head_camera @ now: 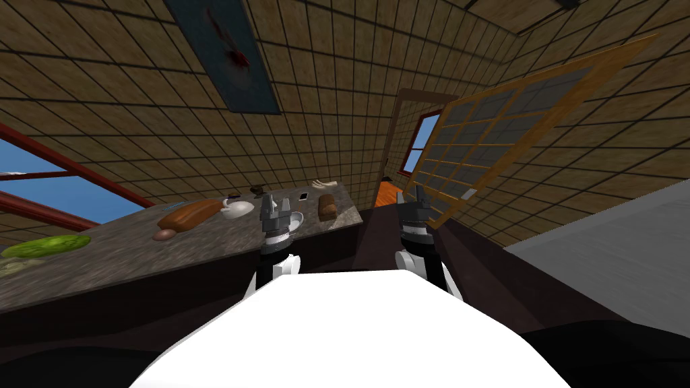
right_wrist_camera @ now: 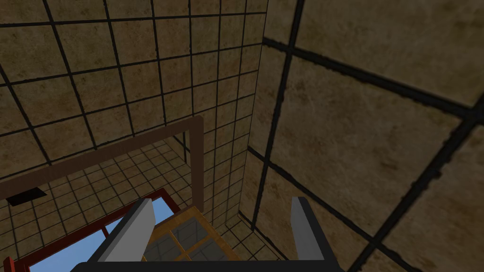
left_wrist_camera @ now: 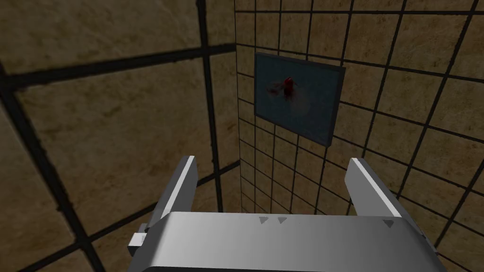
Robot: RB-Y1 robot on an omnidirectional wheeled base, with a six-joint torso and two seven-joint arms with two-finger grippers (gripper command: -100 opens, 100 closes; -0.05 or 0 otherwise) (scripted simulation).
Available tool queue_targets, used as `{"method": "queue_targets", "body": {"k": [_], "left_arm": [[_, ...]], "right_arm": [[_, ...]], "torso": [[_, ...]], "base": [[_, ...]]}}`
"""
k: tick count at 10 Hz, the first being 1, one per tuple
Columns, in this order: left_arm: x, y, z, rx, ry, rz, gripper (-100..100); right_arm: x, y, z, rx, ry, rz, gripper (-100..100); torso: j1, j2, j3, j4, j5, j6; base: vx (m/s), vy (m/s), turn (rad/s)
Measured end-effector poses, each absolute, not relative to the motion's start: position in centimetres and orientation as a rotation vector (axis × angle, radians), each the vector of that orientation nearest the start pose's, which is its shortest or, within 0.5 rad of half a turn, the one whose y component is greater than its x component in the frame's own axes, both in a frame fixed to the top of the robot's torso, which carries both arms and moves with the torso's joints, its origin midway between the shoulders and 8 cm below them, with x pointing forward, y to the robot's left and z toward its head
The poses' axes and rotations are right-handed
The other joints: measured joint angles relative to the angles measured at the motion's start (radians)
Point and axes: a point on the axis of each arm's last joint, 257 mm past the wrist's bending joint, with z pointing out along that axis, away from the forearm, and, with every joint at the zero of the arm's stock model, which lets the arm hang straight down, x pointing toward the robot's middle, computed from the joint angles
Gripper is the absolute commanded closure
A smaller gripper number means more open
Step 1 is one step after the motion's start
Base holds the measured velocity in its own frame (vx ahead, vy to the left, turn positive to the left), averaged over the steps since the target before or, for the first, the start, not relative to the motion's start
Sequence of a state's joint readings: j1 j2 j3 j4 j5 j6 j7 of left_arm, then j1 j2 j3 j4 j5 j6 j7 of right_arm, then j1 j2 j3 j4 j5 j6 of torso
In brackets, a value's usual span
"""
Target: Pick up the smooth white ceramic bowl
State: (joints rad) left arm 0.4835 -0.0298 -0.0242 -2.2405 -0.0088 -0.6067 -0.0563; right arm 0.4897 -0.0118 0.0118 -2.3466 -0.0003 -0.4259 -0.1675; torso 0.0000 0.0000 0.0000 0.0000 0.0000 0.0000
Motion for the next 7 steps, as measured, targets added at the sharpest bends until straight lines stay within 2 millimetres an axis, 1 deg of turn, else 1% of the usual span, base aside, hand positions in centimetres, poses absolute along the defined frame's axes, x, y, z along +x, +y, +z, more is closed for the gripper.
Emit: {"method": "queue_targets", "body": {"k": [3, 4, 7], "left_arm": [[34.4, 26.1, 3.0, -0.536, 0.638, -1.28, -100], [35.0, 25.8, 2.9, -0.52, 0.67, -1.271, -100], [36.7, 25.4, 2.5, -0.493, 0.755, -1.224, -100]], "right_arm": [[34.4, -27.2, 4.3, 0.714, 0.574, 1.475, 0], [34.4, -27.2, 4.3, 0.714, 0.574, 1.475, 0], [34.4, -27.2, 4.3, 0.714, 0.574, 1.475, 0]], "torso": [[0.001, 0.003, 0.002, 0.001, 0.0, 0.0], [0.0, 0.004, 0.002, 0.001, 0.0, 0.0], [0.0, 0.006, 0.003, 0.001, 0.0, 0.0]], "base": [[-0.051, 0.001, 0.024], [-0.071, -0.013, 0.032], [-0.093, 0.002, 0.039]]}}
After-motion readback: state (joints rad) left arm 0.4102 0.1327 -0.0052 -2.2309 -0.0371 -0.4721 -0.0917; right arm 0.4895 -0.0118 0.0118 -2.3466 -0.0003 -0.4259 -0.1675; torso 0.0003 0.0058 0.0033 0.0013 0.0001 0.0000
